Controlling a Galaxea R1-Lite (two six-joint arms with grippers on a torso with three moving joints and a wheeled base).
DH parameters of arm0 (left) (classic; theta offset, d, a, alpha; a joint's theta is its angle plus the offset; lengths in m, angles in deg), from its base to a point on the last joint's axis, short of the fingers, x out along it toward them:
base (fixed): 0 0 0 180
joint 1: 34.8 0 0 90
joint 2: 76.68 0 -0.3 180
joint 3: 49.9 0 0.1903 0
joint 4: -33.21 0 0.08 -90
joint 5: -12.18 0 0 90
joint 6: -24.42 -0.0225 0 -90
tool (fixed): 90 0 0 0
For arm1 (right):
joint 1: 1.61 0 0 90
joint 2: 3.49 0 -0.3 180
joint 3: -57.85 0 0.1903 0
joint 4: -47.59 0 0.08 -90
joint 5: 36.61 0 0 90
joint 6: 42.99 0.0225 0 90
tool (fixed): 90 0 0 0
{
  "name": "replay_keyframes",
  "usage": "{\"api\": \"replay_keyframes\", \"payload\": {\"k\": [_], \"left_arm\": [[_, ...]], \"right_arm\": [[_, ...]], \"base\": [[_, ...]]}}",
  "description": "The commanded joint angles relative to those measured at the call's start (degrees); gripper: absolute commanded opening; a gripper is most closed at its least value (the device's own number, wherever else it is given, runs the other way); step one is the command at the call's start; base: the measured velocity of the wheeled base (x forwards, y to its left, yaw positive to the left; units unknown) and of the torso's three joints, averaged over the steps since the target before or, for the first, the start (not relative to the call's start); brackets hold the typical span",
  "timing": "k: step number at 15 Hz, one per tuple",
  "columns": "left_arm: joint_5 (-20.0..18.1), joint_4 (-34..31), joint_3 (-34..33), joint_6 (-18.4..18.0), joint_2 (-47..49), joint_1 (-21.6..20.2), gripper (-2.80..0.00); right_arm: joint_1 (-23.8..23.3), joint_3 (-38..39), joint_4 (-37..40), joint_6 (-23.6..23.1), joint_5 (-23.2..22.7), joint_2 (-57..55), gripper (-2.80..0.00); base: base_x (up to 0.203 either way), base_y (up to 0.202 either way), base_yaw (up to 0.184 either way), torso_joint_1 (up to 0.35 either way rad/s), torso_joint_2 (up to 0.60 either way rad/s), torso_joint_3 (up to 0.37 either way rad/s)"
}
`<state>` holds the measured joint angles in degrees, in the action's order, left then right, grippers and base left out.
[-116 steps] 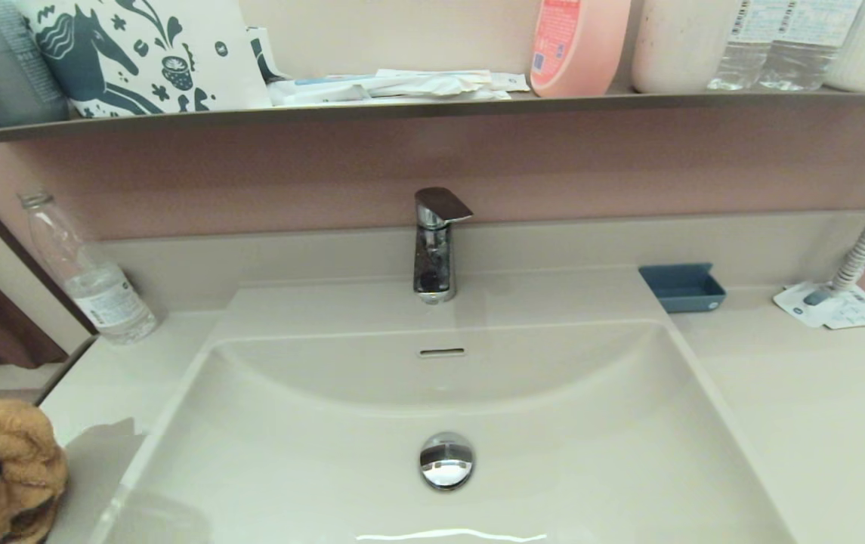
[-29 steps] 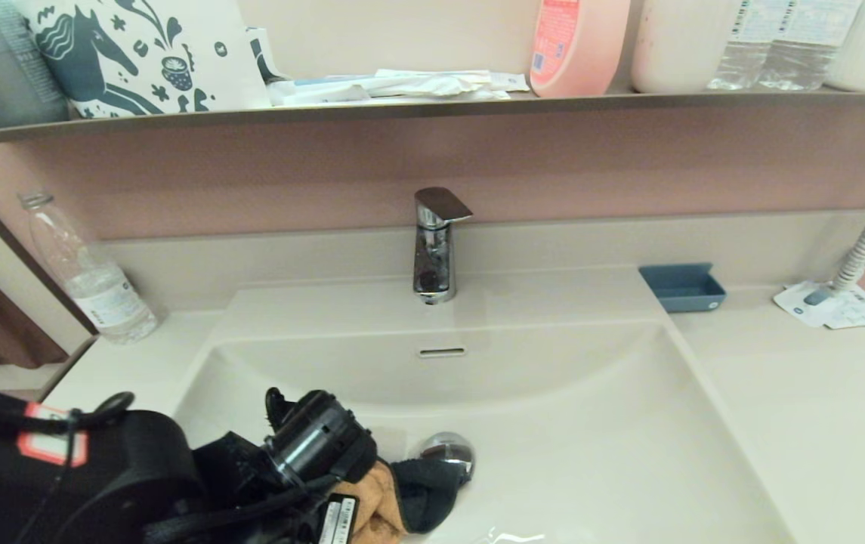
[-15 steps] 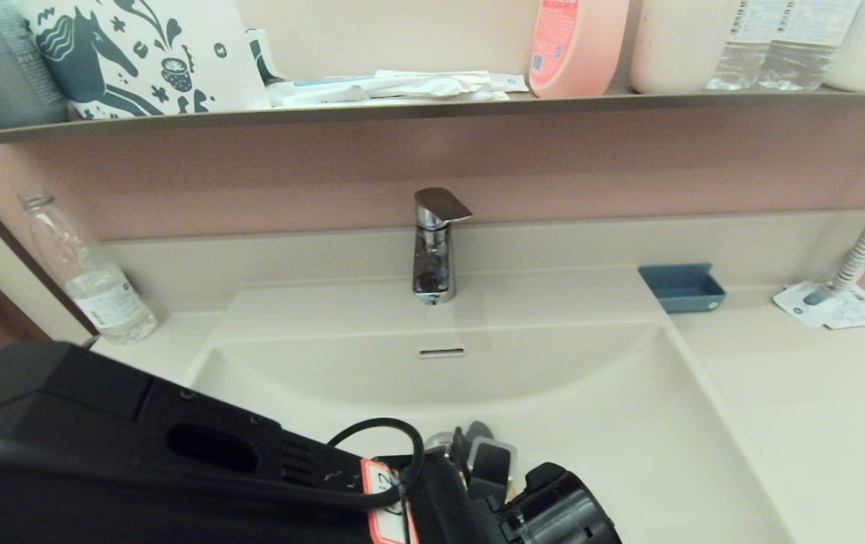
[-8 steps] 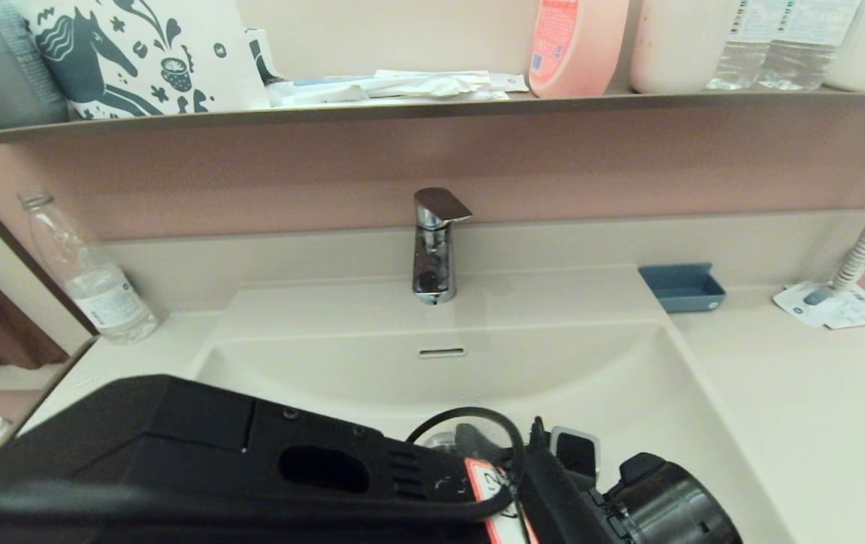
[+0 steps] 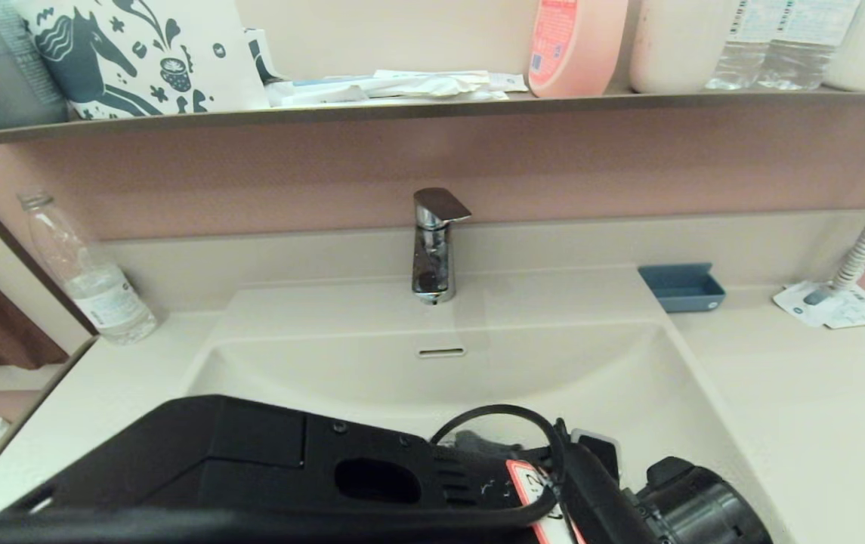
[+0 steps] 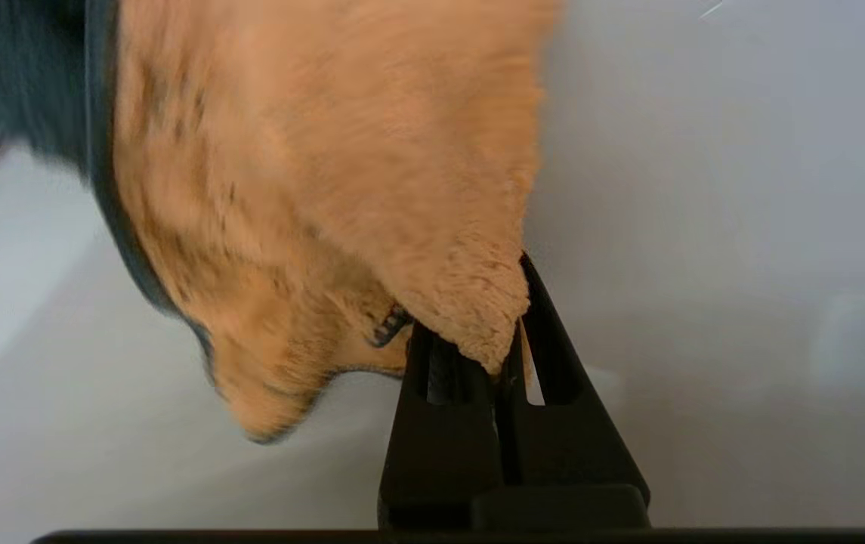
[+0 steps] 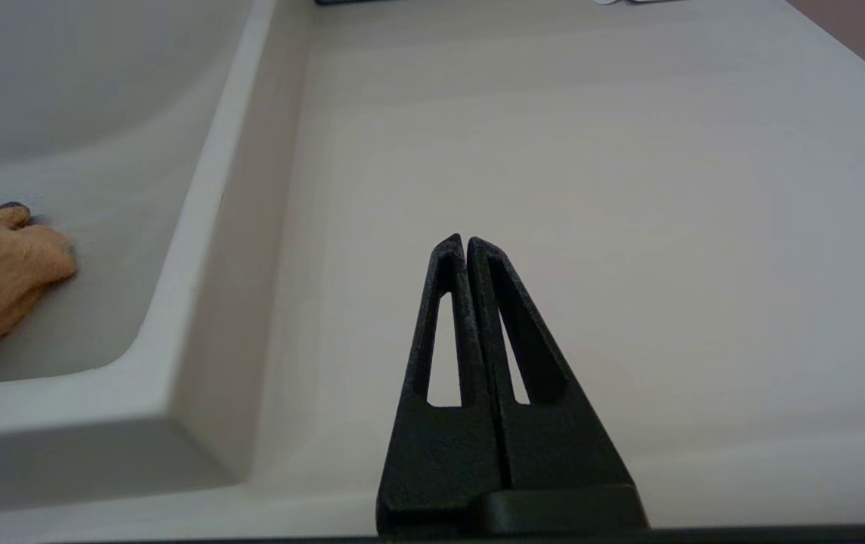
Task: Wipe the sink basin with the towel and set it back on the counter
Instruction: Wipe the sink
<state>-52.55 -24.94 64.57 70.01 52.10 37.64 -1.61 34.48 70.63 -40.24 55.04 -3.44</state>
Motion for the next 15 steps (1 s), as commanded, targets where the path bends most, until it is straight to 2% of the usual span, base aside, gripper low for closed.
{"api": "replay_keyframes", "payload": {"k": [1,5,7,9,11,14,15], "left_arm": [[0.12,0.12,-4.64,0.26,-2.46,-0.74,-2.8],[0.03,5.53,-19.11,-0.43,-10.41,-4.85,-2.8],[-0.01,9.18,-27.33,-2.87,-15.19,-7.71,-2.8],[-0.03,13.86,-34.92,-6.96,-19.37,-12.34,-2.8],[-0.04,19.05,-40.99,-12.6,-22.75,-17.84,-2.8],[-0.59,23.51,-46.52,-21.57,-27.63,-24.17,-2.8],[-1.58,23.73,-47.3,-23.28,-29.13,-25.24,-2.8]], "right_arm": [[0.0,0.0,-0.02,0.01,0.02,-0.05,-2.8],[-0.02,0.0,-0.05,0.02,0.02,-0.05,-2.8],[0.0,0.0,-0.02,-0.03,0.02,-0.05,-2.8],[0.0,0.0,-0.02,0.0,0.02,-0.05,-2.8],[-0.04,0.0,-0.05,0.01,0.02,-0.05,-2.8],[0.0,0.0,-0.11,0.06,0.02,-0.05,-2.8],[0.0,0.0,-0.02,-0.03,0.02,-0.05,-2.8]], "base": [[0.0,0.0,0.0,0.0,0.0,0.0],[0.0,0.0,0.0,0.0,0.0,0.0],[0.0,0.0,0.0,0.0,0.0,0.0],[0.0,0.0,0.0,0.0,0.0,0.0],[0.0,0.0,0.0,0.0,0.0,0.0],[0.0,0.0,0.0,0.0,0.0,0.0],[0.0,0.0,0.0,0.0,0.0,0.0]]}}
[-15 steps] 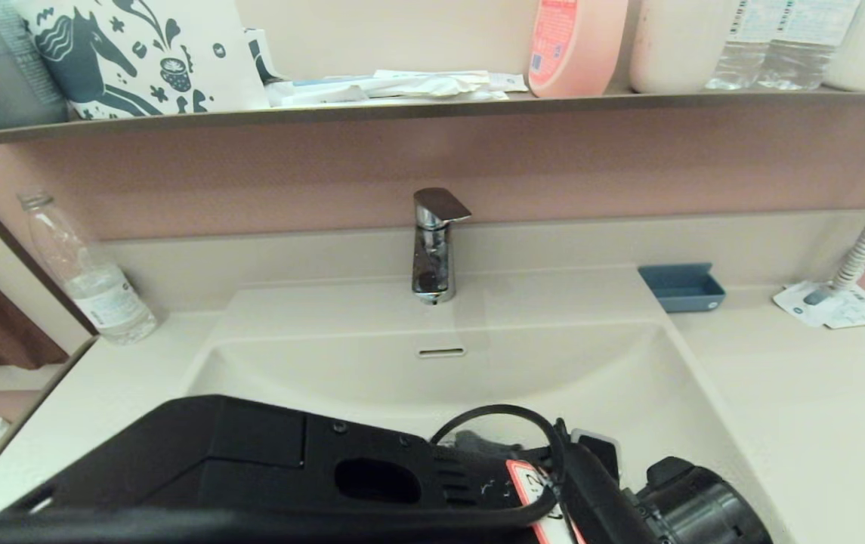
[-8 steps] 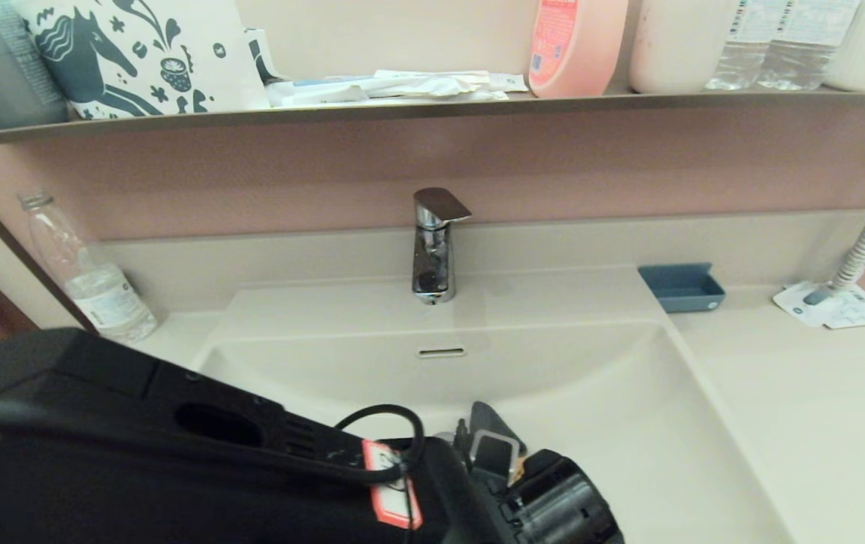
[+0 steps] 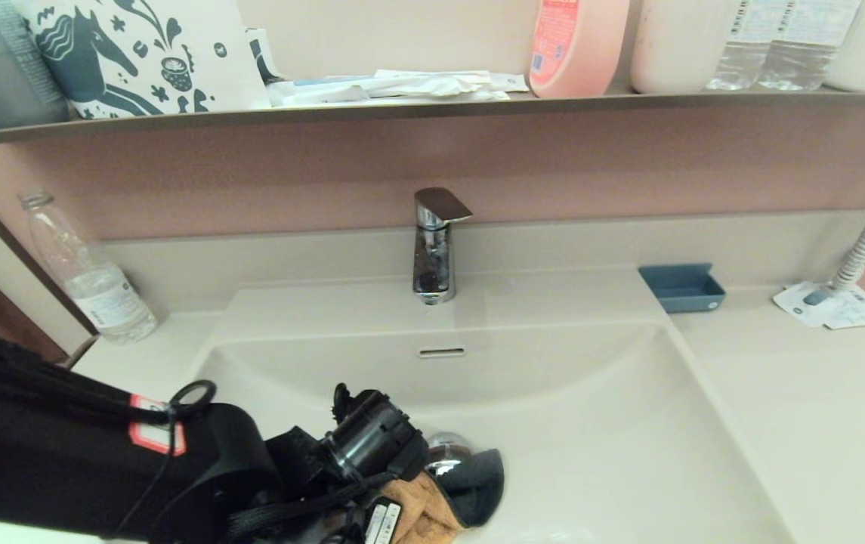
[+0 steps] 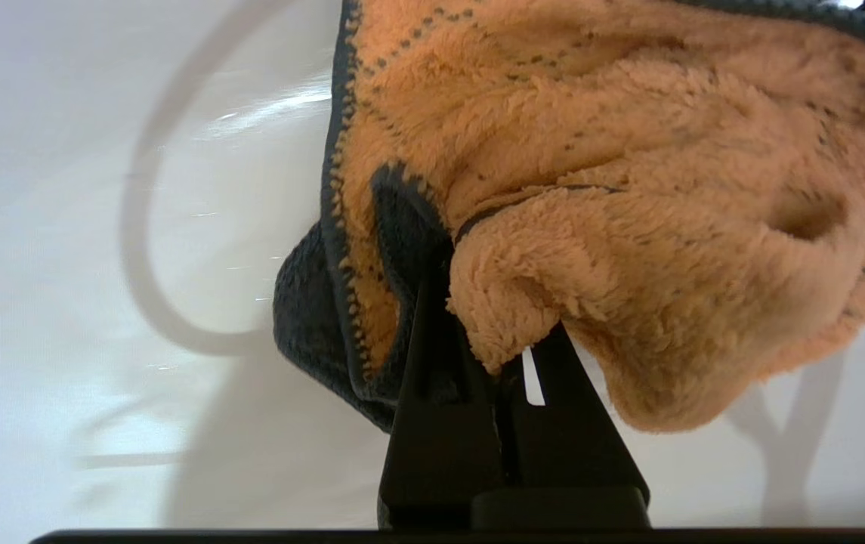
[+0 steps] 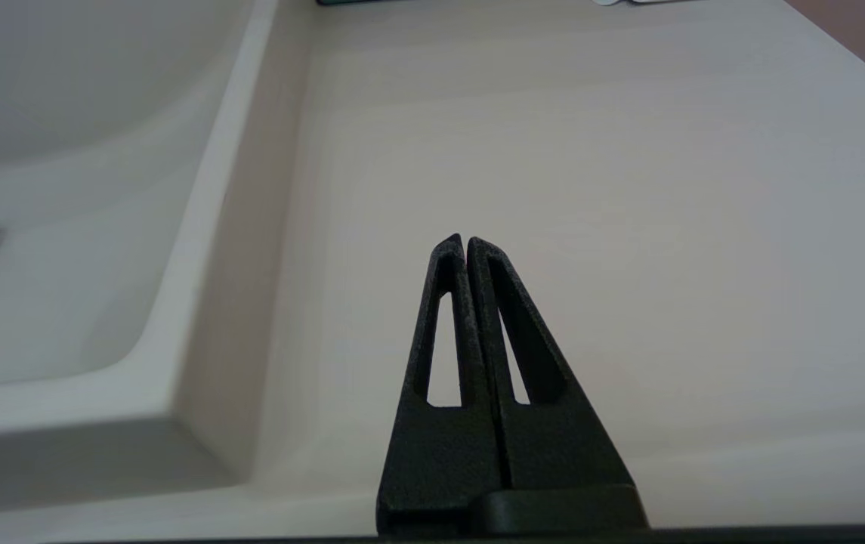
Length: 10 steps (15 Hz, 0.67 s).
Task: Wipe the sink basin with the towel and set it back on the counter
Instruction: Wipe the sink
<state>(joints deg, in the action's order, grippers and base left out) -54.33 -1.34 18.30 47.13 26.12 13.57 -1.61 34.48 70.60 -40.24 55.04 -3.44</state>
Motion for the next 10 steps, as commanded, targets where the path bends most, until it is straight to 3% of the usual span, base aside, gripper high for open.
{"api": "replay_keyframes", "payload": {"k": [1,4,7,10], "left_arm": [[-0.54,0.13,-1.9,-1.91,-4.89,-2.19,-2.8],[-1.06,0.75,-3.5,-6.39,-7.03,-5.83,-2.8],[-1.34,4.09,-5.38,-6.35,-5.02,-5.47,-2.8],[-1.22,11.64,-7.9,-4.82,-0.47,-3.13,-2.8]], "right_arm": [[0.0,0.0,0.0,0.06,0.02,-0.05,-2.8],[-0.02,0.0,0.0,0.04,0.02,-0.05,-2.8],[0.0,0.0,0.0,0.06,0.02,-0.05,-2.8],[0.0,0.0,0.0,0.04,0.02,-0.05,-2.8]], "base": [[0.0,0.0,0.0,0.0,0.0,0.0],[0.0,0.0,0.0,0.0,0.0,0.0],[0.0,0.0,0.0,0.0,0.0,0.0],[0.0,0.0,0.0,0.0,0.0,0.0]]}}
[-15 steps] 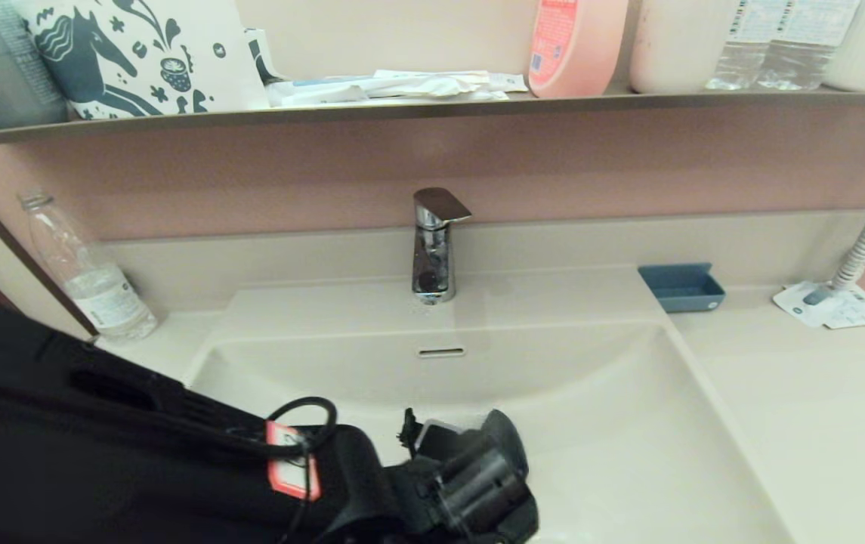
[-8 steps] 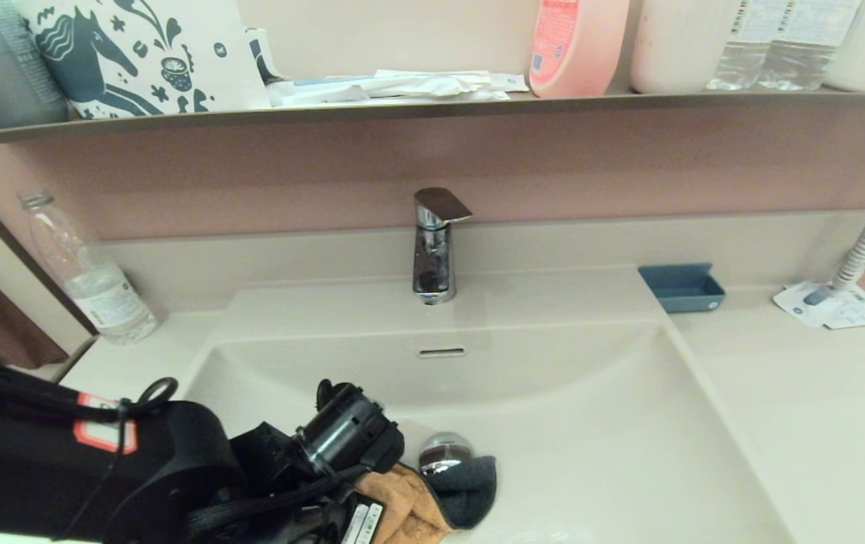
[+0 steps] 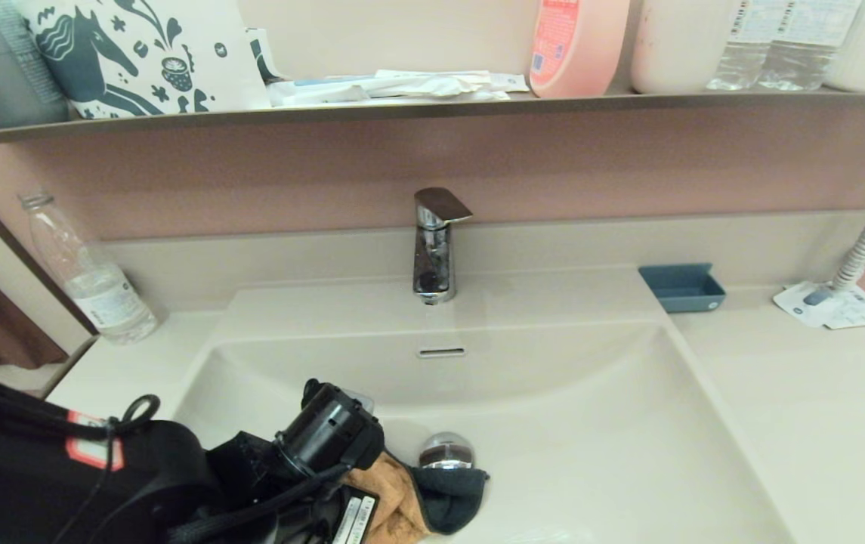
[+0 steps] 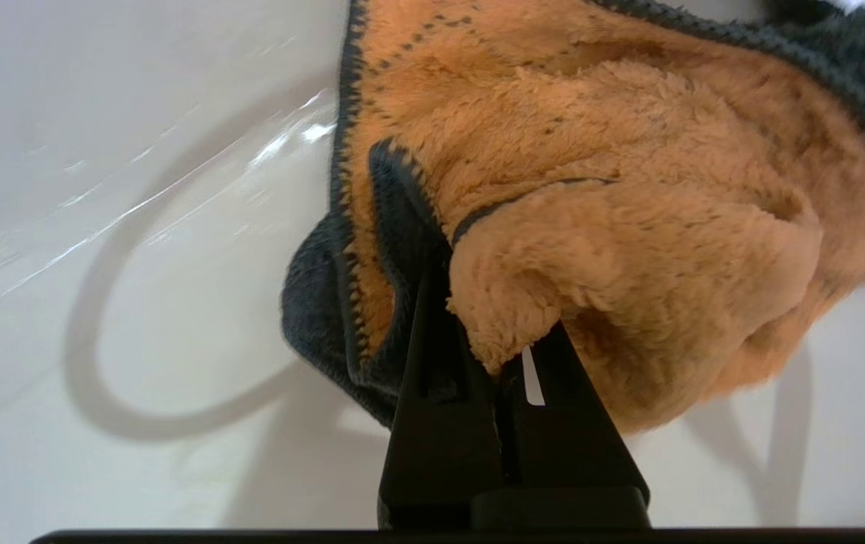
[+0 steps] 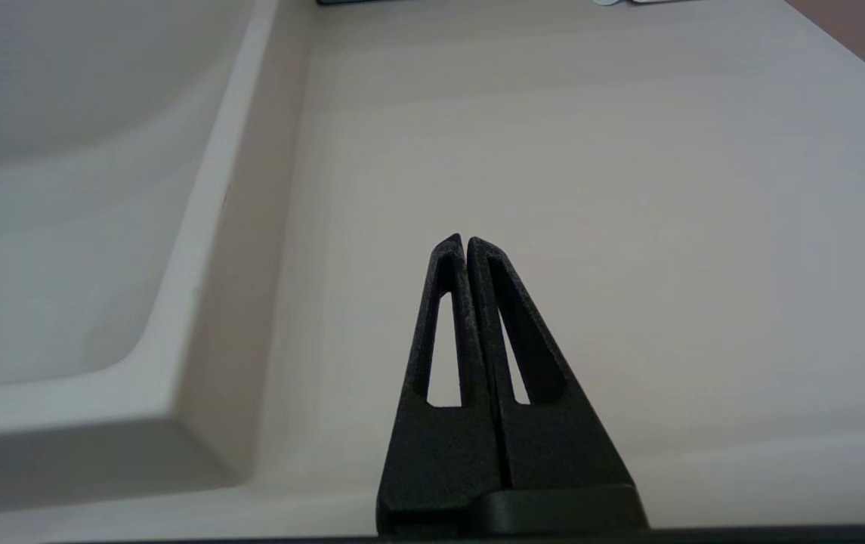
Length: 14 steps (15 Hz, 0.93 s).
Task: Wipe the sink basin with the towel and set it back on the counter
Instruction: Wipe the sink
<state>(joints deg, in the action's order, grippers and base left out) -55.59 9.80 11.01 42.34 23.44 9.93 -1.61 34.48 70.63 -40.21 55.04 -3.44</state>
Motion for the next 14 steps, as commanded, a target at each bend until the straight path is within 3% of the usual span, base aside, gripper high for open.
{"api": "replay_keyframes", "payload": {"k": [1,5,8,14], "left_arm": [[0.06,2.58,-0.58,1.92,4.3,1.66,-2.8],[0.05,4.08,5.35,11.13,8.99,9.74,-2.8],[0.03,-0.86,10.13,15.8,11.56,15.62,-2.8],[0.1,-5.43,21.81,17.15,17.52,17.09,-2.8]], "right_arm": [[-0.01,0.0,-0.02,-0.05,0.02,-0.05,-2.8],[0.0,0.0,-0.02,-0.05,0.02,-0.05,-2.8],[0.0,0.0,-0.02,0.03,0.02,-0.05,-2.8],[-0.02,0.0,-0.04,-0.01,0.02,-0.05,-2.8]], "base": [[0.0,0.0,0.0,0.0,0.0,0.0],[0.0,0.0,0.0,0.0,0.0,0.0],[0.0,0.0,0.0,0.0,0.0,0.0],[0.0,0.0,0.0,0.0,0.0,0.0]]}}
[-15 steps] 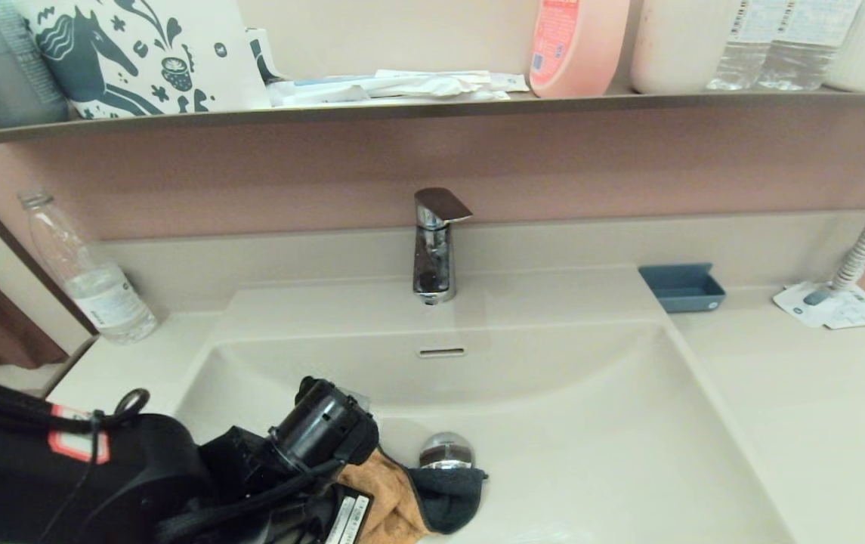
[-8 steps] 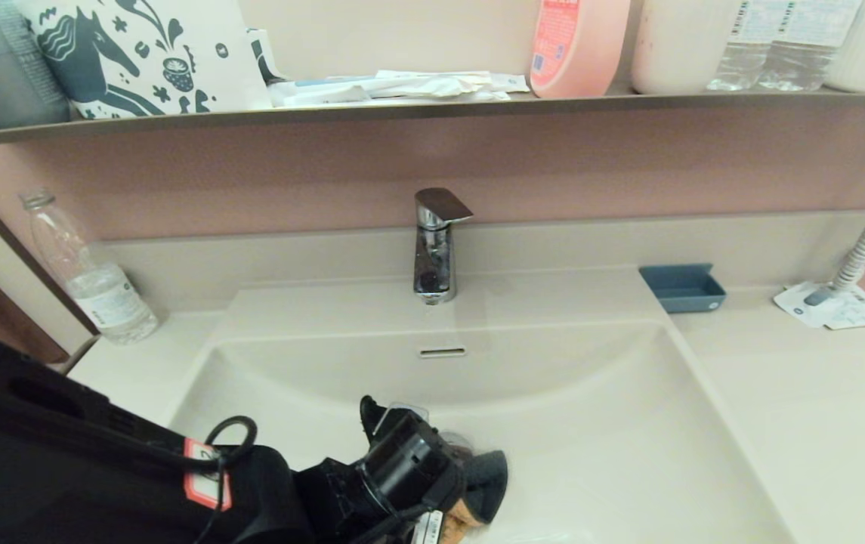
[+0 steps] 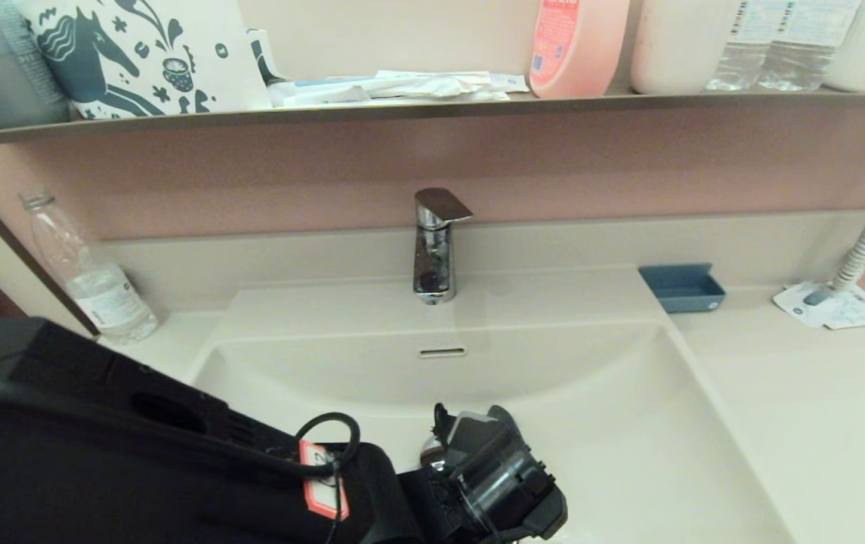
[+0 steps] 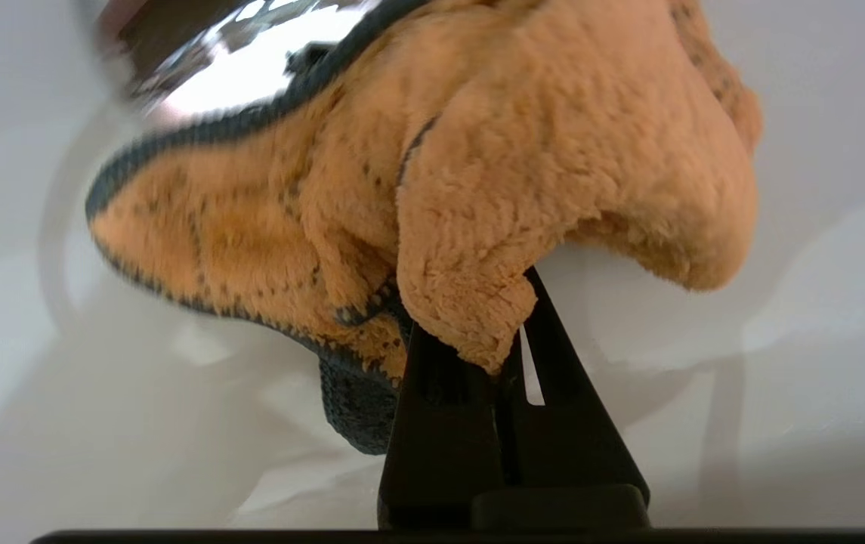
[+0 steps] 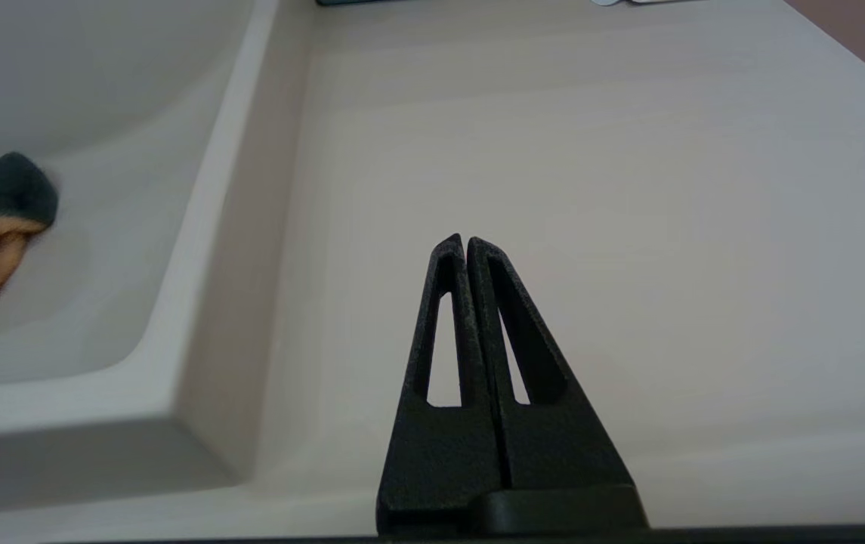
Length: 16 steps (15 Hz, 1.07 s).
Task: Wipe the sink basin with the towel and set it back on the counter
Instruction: Wipe the sink
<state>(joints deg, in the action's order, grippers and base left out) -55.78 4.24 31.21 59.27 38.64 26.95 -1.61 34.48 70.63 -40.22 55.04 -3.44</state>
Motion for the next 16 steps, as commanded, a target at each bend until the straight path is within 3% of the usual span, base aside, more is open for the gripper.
{"api": "replay_keyframes", "payload": {"k": [1,5,8,13,16], "left_arm": [[0.28,-0.51,3.89,0.23,3.85,0.16,-2.8],[0.32,-4.4,11.24,0.33,5.69,0.66,-2.8],[0.49,-9.94,14.75,3.5,4.43,1.49,-2.8],[0.58,-12.19,1.22,5.11,-4.36,1.75,-2.8],[0.51,-12.26,-8.58,1.42,-13.85,-3.98,-2.8]], "right_arm": [[0.0,0.0,-0.02,0.04,0.02,-0.05,-2.8],[0.0,0.0,-0.11,-0.04,0.02,-0.05,-2.8],[0.0,0.0,-0.02,0.04,0.02,-0.05,-2.8],[0.0,0.0,-0.11,0.04,0.02,-0.05,-2.8],[0.0,0.0,-0.02,0.04,0.02,-0.05,-2.8]], "base": [[0.0,0.0,0.0,0.0,0.0,0.0],[0.0,0.0,0.0,0.0,0.0,0.0],[0.0,0.0,0.0,0.0,0.0,0.0],[0.0,0.0,0.0,0.0,0.0,0.0],[0.0,0.0,0.0,0.0,0.0,0.0]]}}
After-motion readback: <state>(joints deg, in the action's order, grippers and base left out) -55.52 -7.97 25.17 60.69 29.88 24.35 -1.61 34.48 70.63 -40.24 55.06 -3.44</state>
